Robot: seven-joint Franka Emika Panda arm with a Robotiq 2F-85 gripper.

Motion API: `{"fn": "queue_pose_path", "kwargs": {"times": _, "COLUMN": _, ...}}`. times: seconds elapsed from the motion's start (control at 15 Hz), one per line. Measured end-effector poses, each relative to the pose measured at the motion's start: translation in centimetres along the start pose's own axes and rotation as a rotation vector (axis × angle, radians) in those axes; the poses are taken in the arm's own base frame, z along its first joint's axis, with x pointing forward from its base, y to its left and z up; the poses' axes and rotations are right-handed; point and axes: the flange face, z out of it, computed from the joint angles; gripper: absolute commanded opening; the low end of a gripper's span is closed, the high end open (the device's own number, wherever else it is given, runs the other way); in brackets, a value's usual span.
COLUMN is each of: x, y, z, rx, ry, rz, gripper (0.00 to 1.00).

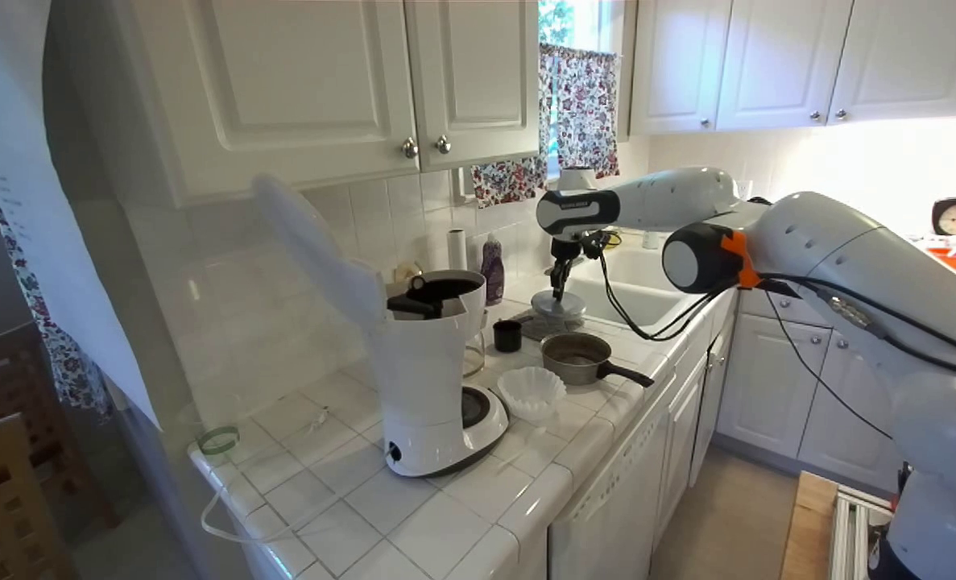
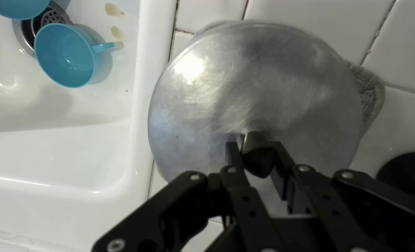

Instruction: Put the pot's lid on the grey mat

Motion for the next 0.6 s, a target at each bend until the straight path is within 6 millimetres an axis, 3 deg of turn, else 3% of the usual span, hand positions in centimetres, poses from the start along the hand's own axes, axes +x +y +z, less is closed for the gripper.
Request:
{"fn": "queue_pose_path", "kwargs": {"times": 0.47, "x": -0.1, "y": -0.4, "z": 2.1, "rx": 0.012, "ry": -0.014, "rz": -0.016, "gripper": 0.06}}
{"fn": "queue_pose_path", "kwargs": {"times": 0.53, "x": -0.1, "y": -0.4, "z": 2.3, "rx": 0.013, "ry": -0.014, "rz": -0.018, "gripper": 0.50}}
{"fn": "queue_pose_path", "kwargs": {"times": 0.6, "x": 0.0, "y": -0.4, "z": 2.3, "rx": 0.013, "ry": -0.014, "rz": -0.019, "gripper": 0.52}}
